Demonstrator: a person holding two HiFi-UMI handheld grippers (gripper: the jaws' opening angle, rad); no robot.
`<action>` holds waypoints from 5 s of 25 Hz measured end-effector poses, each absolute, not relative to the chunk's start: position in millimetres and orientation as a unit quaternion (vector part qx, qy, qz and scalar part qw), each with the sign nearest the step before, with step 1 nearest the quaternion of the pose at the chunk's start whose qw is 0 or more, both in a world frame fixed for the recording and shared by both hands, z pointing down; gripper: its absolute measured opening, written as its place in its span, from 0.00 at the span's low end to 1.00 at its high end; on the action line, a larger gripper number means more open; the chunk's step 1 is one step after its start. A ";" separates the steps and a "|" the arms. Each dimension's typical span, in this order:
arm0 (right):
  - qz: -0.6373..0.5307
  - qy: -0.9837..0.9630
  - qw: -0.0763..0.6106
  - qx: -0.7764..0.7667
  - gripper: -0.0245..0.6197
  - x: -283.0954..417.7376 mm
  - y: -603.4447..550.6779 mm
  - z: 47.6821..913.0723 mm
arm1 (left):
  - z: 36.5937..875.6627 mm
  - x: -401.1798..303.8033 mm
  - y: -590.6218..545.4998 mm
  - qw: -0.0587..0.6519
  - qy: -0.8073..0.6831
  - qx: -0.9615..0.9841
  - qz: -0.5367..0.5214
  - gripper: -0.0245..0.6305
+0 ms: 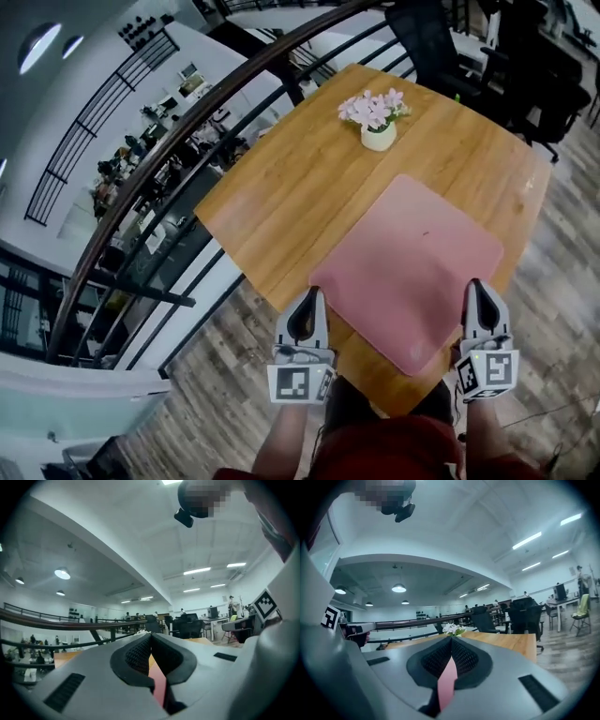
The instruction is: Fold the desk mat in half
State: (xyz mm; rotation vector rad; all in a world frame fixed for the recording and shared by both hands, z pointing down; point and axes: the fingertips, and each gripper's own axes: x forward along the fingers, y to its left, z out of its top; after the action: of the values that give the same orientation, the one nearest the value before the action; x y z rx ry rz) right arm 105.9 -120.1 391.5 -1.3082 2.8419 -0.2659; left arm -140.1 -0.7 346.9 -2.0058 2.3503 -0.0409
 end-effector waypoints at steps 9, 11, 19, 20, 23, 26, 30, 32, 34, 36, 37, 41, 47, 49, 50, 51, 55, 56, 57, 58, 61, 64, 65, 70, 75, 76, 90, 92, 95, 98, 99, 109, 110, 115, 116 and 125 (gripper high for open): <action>-0.089 0.837 0.002 -0.540 0.05 106.0 -47.6 393.0 | 348.3 -165.4 -5.7 0.038 0.658 -0.752 -0.016 0.07; -0.076 0.827 0.000 -0.558 0.05 106.8 -31.7 386.9 | 347.9 -166.7 -3.6 0.041 0.639 -0.768 -0.018 0.07; -0.065 0.793 -0.003 -0.606 0.05 110.0 22.3 383.6 | 353.2 -164.0 10.4 0.050 0.573 -0.817 -0.018 0.07; -0.066 0.789 -0.004 -0.611 0.05 110.7 27.9 385.1 | 354.7 -163.1 11.9 0.050 0.568 -0.821 -0.018 0.07; -0.067 0.780 -0.011 -0.623 0.05 113.1 45.1 391.4 | 359.2 -160.4 17.8 0.045 0.555 -0.830 -0.016 0.07; -0.070 0.780 -0.020 -0.622 0.05 109.4 56.5 399.9 | 363.8 -158.6 20.6 0.044 0.544 -0.838 -0.022 0.07; -0.082 0.790 -0.060 -0.604 0.05 96.9 63.3 422.6 | 379.6 -157.8 20.1 0.059 0.520 -0.851 -0.055 0.07; -0.090 0.799 -0.093 -0.587 0.05 89.7 66.8 436.6 | 391.8 -158.0 21.5 0.065 0.506 -0.856 -0.079 0.07; -0.096 0.807 -0.117 -0.571 0.06 83.5 68.5 451.2 | 408.6 -161.3 21.8 0.074 0.494 -0.858 -0.118 0.07; -0.101 0.811 -0.127 -0.562 0.06 79.7 69.7 464.3 | 427.4 -167.4 22.1 0.078 0.484 -0.856 -0.165 0.07; -0.105 0.812 -0.131 -0.559 0.07 78.6 70.2 470.2 | 435.3 -170.3 22.0 0.079 0.479 -0.855 -0.182 0.07; -0.119 0.816 -0.162 -0.542 0.10 73.1 70.6 494.8 | 465.9 -180.9 20.3 0.076 0.449 -0.857 -0.242 0.07; -0.110 0.832 -0.248 -0.485 0.17 55.3 76.3 532.8 | 523.3 -195.1 22.0 0.123 0.342 -0.842 -0.398 0.22; -0.104 0.835 -0.290 -0.456 0.23 47.7 79.1 549.8 | 543.6 -205.0 17.0 0.138 0.307 -0.825 -0.454 0.25; -0.099 0.835 -0.312 -0.443 0.25 44.2 80.3 557.6 | 551.5 -208.3 15.1 0.143 0.289 -0.818 -0.476 0.28; -0.092 0.835 -0.332 -0.430 0.25 41.4 81.3 564.5 | 557.9 -210.4 13.7 0.147 0.271 -0.813 -0.493 0.29; -0.077 0.831 -0.384 -0.394 0.28 34.0 85.0 586.2 | 580.9 -214.6 15.5 0.159 0.203 -0.799 -0.543 0.31; -0.076 0.831 -0.393 -0.387 0.28 33.2 85.6 590.1 | 585.5 -215.2 16.4 0.163 0.187 -0.796 -0.552 0.31; -0.074 0.830 -0.403 -0.380 0.28 33.0 86.1 593.7 | 589.2 -215.4 16.1 0.168 0.174 -0.792 -0.560 0.32; -0.070 0.828 -0.413 -0.373 0.28 33.1 86.0 597.0 | 592.4 -215.4 14.9 0.172 0.163 -0.789 -0.567 0.32; -0.056 0.822 -0.443 -0.354 0.28 34.4 84.7 604.3 | 600.4 -216.4 10.0 0.180 0.136 -0.781 -0.583 0.32; -0.053 0.816 -0.468 -0.334 0.28 40.3 87.3 611.1 | 609.8 -218.0 7.2 0.191 0.110 -0.771 -0.597 0.33; -0.051 0.814 -0.477 -0.328 0.28 42.7 87.7 613.7 | 613.7 -219.5 6.3 0.196 0.100 -0.768 -0.602 0.33; -0.051 0.806 -0.504 -0.305 0.28 50.6 85.8 626.0 | 620.2 -223.7 1.0 0.187 0.073 -0.768 -0.608 0.35; -0.071 0.814 -0.508 -0.273 0.30 51.8 82.5 628.2 | 620.3 -223.0 -2.5 0.186 0.059 -0.764 -0.615 0.35; -0.075 0.815 -0.508 -0.267 0.31 51.7 81.6 628.3 | 621.2 -223.9 -2.7 0.186 0.058 -0.762 -0.618 0.36; -0.070 0.810 -0.552 -0.185 0.20 46.3 83.4 632.4 | 628.9 -224.7 8.7 0.212 0.009 -0.738 -0.641 0.10; -0.057 0.804 -0.561 -0.186 0.18 48.3 85.1 632.3 | 628.6 -223.9 9.2 0.212 0.012 -0.739 -0.640 0.09; -0.042 0.799 -0.568 -0.192 0.14 47.6 85.9 632.6 | 628.4 -224.8 11.3 0.216 0.024 -0.741 -0.635 0.08; -0.043 0.797 -0.568 -0.199 0.13 48.1 85.8 630.7 | 628.0 -224.9 11.3 0.216 0.031 -0.738 -0.639 0.08; -0.044 0.798 -0.567 -0.201 0.12 48.4 85.4 630.0 | 627.7 -224.8 10.9 0.214 0.032 -0.739 -0.638 0.08; -0.038 0.800 -0.551 -0.234 0.11 49.0 78.4 616.5 | 612.5 -226.1 2.4 0.215 0.071 -0.755 -0.615 0.07; -0.036 0.799 -0.551 -0.236 0.11 48.8 77.3 615.3 | 609.6 -225.8 -0.1 0.215 0.077 -0.758 -0.612 0.07; -0.029 0.798 -0.550 -0.246 0.11 48.9 72.1 612.4 | 606.4 -222.8 -16.3 0.234 0.088 -0.750 -0.613 0.07; -0.029 0.797 -0.551 -0.246 0.11 48.9 72.9 612.6 | 607.8 -222.6 -17.6 0.237 0.087 -0.746 -0.616 0.07; -0.031 0.796 -0.557 -0.234 0.11 47.6 78.1 620.2 | 619.7 -227.9 1.1 0.185 0.035 -0.746 -0.639 0.11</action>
State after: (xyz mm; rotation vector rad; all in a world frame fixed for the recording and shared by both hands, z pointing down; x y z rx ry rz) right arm 47.6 78.1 620.2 -1.2165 4.1451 -0.1609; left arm -227.9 1.1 619.7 -2.1005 0.0986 -1.8007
